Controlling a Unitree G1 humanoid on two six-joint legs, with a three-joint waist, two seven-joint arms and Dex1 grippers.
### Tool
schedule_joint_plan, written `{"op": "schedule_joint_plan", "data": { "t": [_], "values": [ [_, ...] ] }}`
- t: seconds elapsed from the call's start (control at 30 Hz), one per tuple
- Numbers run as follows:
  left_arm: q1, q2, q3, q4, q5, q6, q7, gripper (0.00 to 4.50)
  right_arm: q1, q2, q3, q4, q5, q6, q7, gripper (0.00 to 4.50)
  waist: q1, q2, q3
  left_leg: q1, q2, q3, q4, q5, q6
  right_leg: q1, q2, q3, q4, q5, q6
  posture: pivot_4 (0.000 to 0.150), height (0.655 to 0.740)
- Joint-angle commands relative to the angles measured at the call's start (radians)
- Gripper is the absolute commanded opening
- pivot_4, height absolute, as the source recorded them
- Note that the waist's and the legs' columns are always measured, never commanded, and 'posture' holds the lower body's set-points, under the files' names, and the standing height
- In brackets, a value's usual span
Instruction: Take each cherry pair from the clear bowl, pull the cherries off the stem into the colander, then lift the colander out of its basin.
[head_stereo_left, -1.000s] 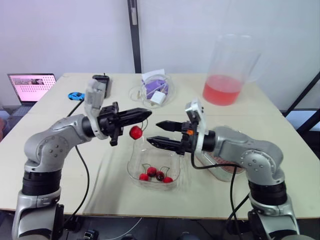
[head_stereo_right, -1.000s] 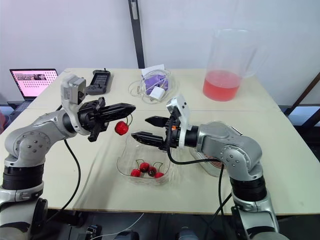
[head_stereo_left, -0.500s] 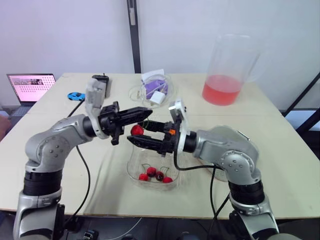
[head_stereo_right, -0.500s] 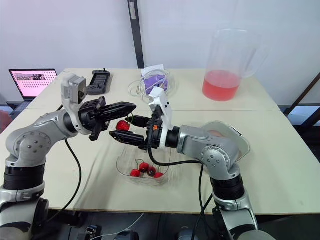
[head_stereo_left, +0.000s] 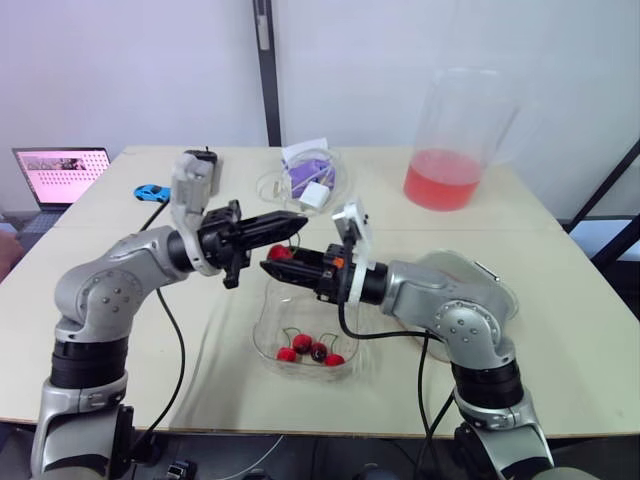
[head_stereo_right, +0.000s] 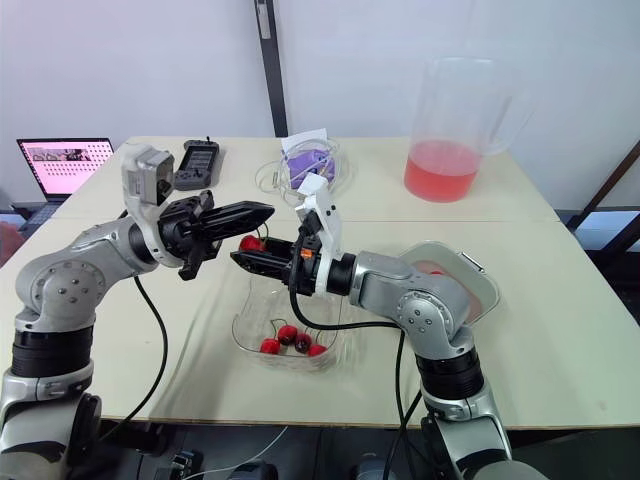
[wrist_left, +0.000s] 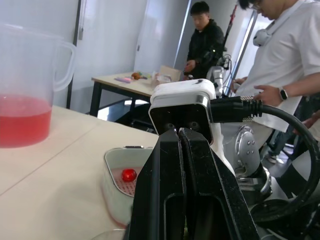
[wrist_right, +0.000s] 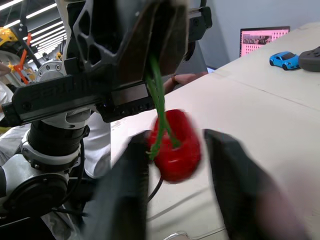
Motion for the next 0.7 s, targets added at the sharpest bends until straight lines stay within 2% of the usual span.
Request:
{"op": "schedule_joint_plan", "data": {
  "t": [0.03, 0.27, 0.47, 0.7],
  "values": [
    [0.011, 0.001, 0.019, -0.009, 0.011, -0.031, 0.000, 0.00, -0.021, 0.005, -0.021, -0.019, 0.011, -0.020, -0.002, 1.04, 0.000, 0.000, 0.000, 0.000, 0.000, 0.000, 0.000, 0.000, 0.000, 0.000, 0.000, 0.000, 0.000, 0.000, 0.000, 0.150, 0.7332],
    [0.020, -0.017, 0.012, -0.024, 0.011, -0.050, 0.012, 0.00, -0.008, -0.031, 0.005, -0.040, 0.034, 0.051, 0.006, 1.04, 0.000, 0.000, 0.000, 0.000, 0.000, 0.000, 0.000, 0.000, 0.000, 0.000, 0.000, 0.000, 0.000, 0.000, 0.000, 0.150, 0.7332],
    [0.008, -0.035, 0.009, -0.023, 0.016, -0.059, 0.015, 0.00, 0.013, -0.120, 0.090, -0.049, -0.006, 0.140, 0.017, 1.04, 0.001, 0.000, 0.000, 0.000, 0.000, 0.000, 0.000, 0.000, 0.000, 0.000, 0.000, 0.000, 0.000, 0.000, 0.000, 0.150, 0.7332],
    [0.013, -0.040, 0.010, -0.025, 0.020, -0.064, 0.015, 0.00, 0.013, -0.162, 0.048, -0.083, 0.015, 0.168, 0.018, 1.04, 0.000, 0.000, 0.000, 0.000, 0.000, 0.000, 0.000, 0.000, 0.000, 0.000, 0.000, 0.000, 0.000, 0.000, 0.000, 0.150, 0.7332]
  ]
}}
